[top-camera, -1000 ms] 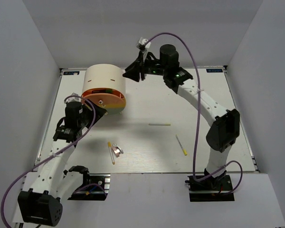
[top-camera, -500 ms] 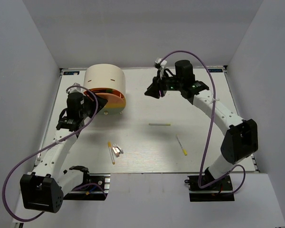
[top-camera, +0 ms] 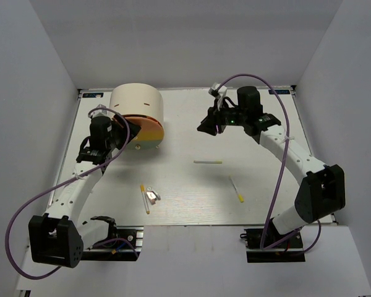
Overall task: Sort the stationery into containers
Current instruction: Close the drawer in the storage box.
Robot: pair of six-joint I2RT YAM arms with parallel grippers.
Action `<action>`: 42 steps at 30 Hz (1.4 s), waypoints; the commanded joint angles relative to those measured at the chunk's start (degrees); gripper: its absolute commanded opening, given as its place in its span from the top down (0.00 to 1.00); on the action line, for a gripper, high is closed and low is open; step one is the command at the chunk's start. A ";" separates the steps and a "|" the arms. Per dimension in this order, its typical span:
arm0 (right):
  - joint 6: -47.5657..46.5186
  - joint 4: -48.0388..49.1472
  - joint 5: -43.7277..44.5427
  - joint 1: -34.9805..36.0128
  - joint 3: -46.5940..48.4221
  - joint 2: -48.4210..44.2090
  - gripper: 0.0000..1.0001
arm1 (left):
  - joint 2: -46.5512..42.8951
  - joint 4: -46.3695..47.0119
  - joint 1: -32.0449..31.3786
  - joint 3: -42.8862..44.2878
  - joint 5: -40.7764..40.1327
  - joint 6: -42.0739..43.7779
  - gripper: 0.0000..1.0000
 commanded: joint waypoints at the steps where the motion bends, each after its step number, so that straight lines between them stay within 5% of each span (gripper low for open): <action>1: -0.59 0.88 -0.40 -0.52 -1.48 -2.32 0.54 | -0.62 1.68 0.25 2.11 -2.08 0.87 0.29; 30: -1.30 0.53 -0.40 -2.27 -6.06 -4.25 0.54 | -1.75 3.35 -0.27 -2.00 -2.34 2.80 0.27; 36: -1.12 0.79 -0.83 -2.28 -7.03 -4.08 0.54 | -4.40 5.28 -0.27 -6.50 -1.21 4.73 0.47; 42: -1.39 0.36 -0.66 -2.54 -7.46 -4.69 0.54 | -3.34 10.28 -0.27 -8.97 0.46 5.35 0.47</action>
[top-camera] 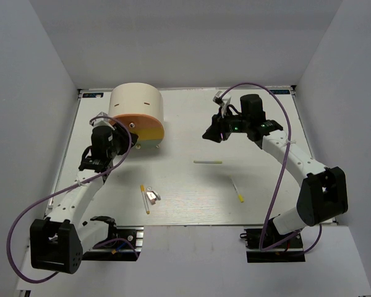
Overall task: Sort the stationery into containers
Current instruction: Close the drawer in the storage box, then open the drawer in the storage box.
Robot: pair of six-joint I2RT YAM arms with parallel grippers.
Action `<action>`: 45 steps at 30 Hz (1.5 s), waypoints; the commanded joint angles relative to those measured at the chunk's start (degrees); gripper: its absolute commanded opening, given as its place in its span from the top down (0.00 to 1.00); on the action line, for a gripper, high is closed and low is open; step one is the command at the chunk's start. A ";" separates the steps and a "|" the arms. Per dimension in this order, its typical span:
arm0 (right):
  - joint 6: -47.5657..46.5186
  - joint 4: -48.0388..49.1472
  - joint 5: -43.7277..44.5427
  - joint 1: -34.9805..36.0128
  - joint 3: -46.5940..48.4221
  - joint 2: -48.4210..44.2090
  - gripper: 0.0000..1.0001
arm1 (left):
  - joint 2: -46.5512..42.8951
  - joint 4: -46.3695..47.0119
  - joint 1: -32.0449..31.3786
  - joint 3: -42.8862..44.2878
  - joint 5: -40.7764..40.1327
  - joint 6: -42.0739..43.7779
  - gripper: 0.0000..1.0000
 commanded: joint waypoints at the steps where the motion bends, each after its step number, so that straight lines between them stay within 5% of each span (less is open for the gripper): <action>1: -1.21 0.86 -0.55 -0.33 -0.69 -2.49 0.54 | 0.35 5.04 -0.21 -1.42 1.91 1.31 0.47; 11: -1.65 0.86 -0.37 -0.94 -2.27 -3.80 0.54 | 4.39 14.88 0.41 -4.77 3.85 -0.45 0.50; 45: -2.44 0.33 -1.43 -2.00 -2.19 -3.45 0.54 | 7.21 23.15 0.94 -8.99 1.65 0.69 0.49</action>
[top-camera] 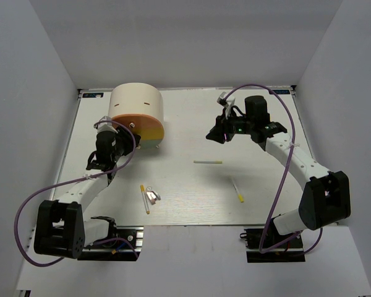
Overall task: Sort the stationery into containers
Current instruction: Open the drawer in the storage box.
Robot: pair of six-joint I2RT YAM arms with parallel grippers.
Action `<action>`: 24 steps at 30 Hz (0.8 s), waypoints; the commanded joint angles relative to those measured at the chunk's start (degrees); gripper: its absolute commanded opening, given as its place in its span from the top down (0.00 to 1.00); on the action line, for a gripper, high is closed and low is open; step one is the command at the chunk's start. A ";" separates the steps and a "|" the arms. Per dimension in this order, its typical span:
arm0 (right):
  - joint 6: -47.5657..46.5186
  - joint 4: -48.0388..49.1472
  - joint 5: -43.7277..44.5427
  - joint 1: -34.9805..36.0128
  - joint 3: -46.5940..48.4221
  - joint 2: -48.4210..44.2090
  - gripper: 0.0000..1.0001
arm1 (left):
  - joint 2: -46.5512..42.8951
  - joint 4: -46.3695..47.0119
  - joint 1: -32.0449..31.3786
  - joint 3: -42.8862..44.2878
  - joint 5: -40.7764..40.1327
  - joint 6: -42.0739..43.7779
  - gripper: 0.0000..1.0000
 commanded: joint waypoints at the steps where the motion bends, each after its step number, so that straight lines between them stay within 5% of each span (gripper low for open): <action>1: -0.98 0.64 -1.28 -0.53 -0.26 -1.35 0.54 | 0.04 3.33 0.21 -0.83 -0.45 0.71 0.49; 15: -1.15 0.72 -1.45 -0.45 -1.14 -1.44 0.54 | 3.03 6.31 0.21 0.31 0.08 0.71 0.50; 24: -1.33 0.72 -1.45 -0.62 -1.32 -1.18 0.54 | 2.42 6.85 0.21 0.31 0.08 0.19 0.60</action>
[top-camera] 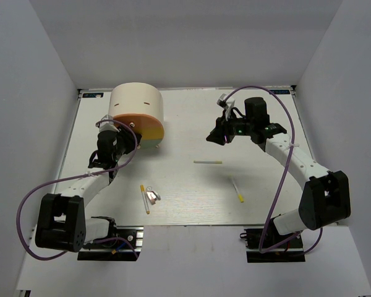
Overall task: Sort the stationery into containers
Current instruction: Open the drawer in the storage box.
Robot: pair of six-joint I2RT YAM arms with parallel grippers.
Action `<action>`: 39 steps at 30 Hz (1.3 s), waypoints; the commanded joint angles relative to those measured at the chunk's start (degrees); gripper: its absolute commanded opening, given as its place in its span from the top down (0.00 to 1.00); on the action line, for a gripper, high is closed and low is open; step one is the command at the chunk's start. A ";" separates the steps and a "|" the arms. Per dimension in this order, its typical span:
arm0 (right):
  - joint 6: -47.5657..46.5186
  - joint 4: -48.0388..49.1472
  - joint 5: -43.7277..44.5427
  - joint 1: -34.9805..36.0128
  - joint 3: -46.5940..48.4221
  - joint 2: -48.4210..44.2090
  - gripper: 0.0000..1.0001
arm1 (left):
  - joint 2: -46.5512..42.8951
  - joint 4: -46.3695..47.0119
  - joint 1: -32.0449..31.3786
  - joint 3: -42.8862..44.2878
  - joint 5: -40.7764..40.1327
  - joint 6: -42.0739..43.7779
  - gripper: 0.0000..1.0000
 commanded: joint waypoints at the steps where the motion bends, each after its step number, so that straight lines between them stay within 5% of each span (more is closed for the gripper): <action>1: -1.13 0.81 -1.08 -0.43 -0.31 -1.33 0.54 | -0.69 1.40 0.24 0.18 -0.91 0.32 0.60; 11: -0.96 0.72 -1.26 -0.34 -0.40 -1.42 0.54 | -4.20 0.26 0.24 -2.81 -1.43 -0.21 0.74; 33: -3.68 -0.59 -1.70 -0.25 -1.10 -0.72 0.46 | -17.65 -7.64 -0.29 -9.93 0.15 -0.21 0.75; 37: -5.87 -1.99 -1.52 -0.16 -1.10 0.07 0.41 | -17.65 -9.75 -0.29 -9.93 -0.37 -0.21 0.50; 39: -7.02 -3.40 -1.35 -0.16 -1.02 0.60 0.39 | -17.65 -10.98 -0.29 -8.45 -0.38 -0.21 0.23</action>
